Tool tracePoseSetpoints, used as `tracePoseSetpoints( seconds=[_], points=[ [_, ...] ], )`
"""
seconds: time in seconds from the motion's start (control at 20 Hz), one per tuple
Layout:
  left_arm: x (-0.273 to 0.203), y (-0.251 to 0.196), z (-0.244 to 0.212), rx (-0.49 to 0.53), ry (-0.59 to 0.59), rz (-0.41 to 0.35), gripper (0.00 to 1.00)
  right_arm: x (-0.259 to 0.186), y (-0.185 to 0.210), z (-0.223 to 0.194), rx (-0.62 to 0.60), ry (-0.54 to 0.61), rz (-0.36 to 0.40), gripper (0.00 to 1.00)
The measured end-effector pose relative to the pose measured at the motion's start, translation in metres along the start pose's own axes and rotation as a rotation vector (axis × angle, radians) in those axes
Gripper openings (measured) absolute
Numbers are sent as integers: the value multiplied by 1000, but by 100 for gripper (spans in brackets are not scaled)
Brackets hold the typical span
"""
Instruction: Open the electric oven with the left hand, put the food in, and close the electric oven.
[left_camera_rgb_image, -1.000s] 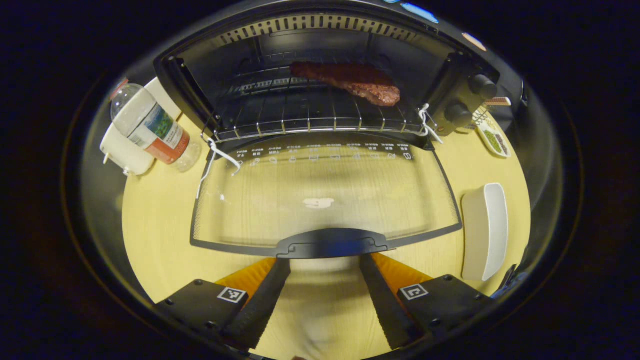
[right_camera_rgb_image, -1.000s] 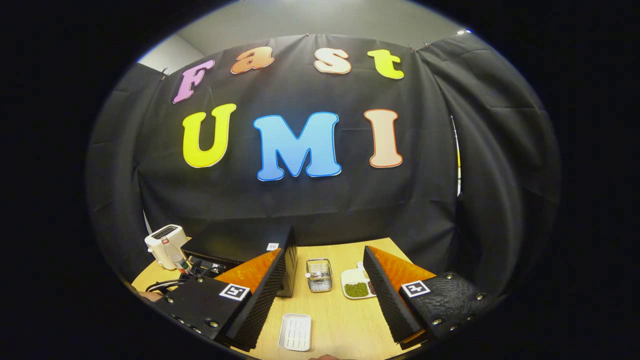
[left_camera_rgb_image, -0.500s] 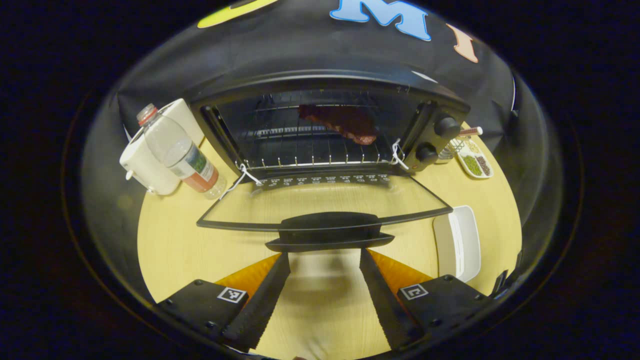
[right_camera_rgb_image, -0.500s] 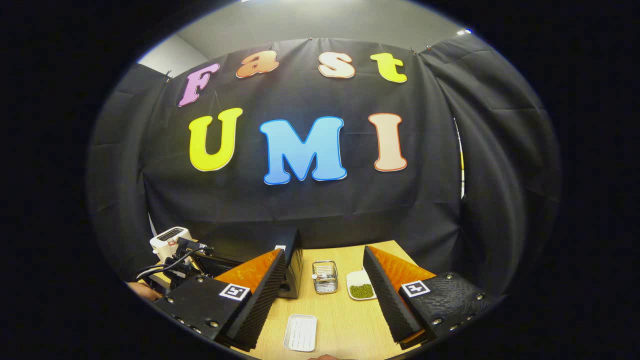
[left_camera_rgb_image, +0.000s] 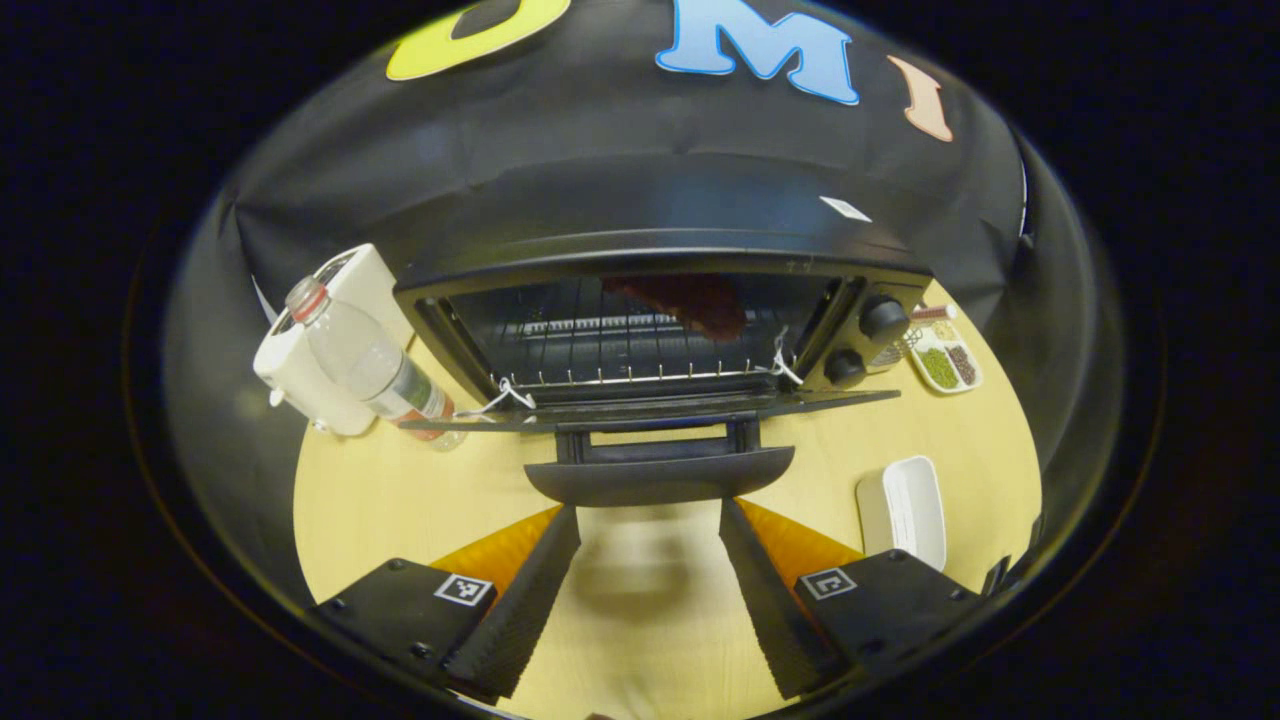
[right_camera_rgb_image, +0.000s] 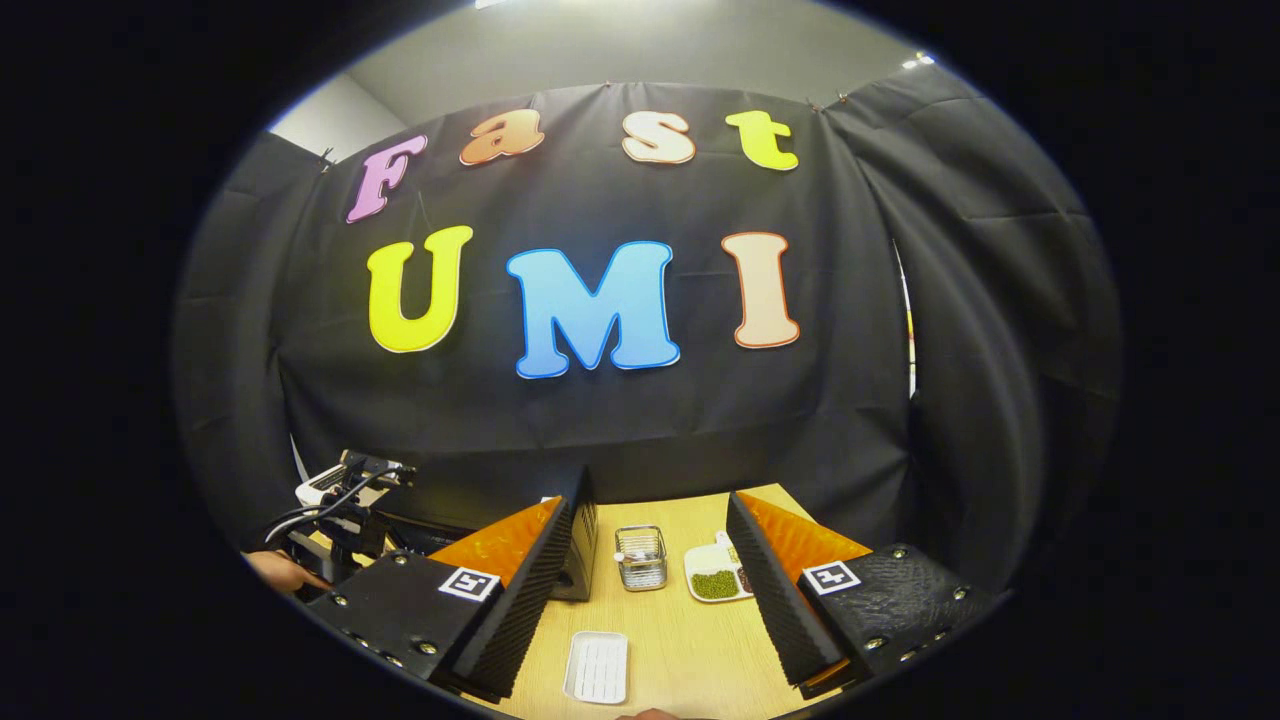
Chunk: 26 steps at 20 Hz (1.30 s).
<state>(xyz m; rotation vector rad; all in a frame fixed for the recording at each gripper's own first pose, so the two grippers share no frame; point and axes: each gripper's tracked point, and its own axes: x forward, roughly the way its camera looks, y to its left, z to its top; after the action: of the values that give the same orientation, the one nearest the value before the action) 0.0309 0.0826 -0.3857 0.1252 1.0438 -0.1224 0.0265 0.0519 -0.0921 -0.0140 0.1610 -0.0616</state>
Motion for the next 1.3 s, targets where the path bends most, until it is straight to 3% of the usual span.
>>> tracePoseSetpoints(
  seconds=[0.15, 0.25, 0.45, 0.5, 0.6, 0.8, 0.9, 1.0, 1.1, 1.15, 1.3],
  points=[
    [-5, 2, 8, 2, -21, 9, 96, -1, -4, -2, -1, 3, -4, 95],
    [-12, 3, 14, -3, -42, 10, 99, -3, -5, -2, -3, 2, -5, 95],
    [-33, -3, 29, -12, -116, 10, 96, -6, -6, 3, -9, -13, 9, 94],
    [-44, -6, 38, -23, -156, 1, 100, -7, -7, 7, -10, -20, 14, 95],
    [-78, -15, 62, -47, -278, -11, 92, -9, -8, 15, -5, -32, 27, 94],
    [-185, -39, 116, -86, -602, -37, 96, -13, -19, 48, -2, -80, 37, 94],
    [-237, -55, 128, -103, -724, -38, 92, -19, -22, 67, -3, -107, 41, 94],
    [-290, -61, 137, -101, -836, -20, 95, -24, -26, 87, 1, -134, 48, 94],
    [-332, -71, 143, -89, -913, -8, 99, -29, -27, 102, -2, -157, 60, 94],
    [-346, -76, 144, -85, -928, -9, 91, -31, -27, 106, -7, -162, 67, 94],
    [-370, -81, 143, -69, -960, 12, 96, -35, -22, 109, -11, -162, 103, 94]
  ],
)
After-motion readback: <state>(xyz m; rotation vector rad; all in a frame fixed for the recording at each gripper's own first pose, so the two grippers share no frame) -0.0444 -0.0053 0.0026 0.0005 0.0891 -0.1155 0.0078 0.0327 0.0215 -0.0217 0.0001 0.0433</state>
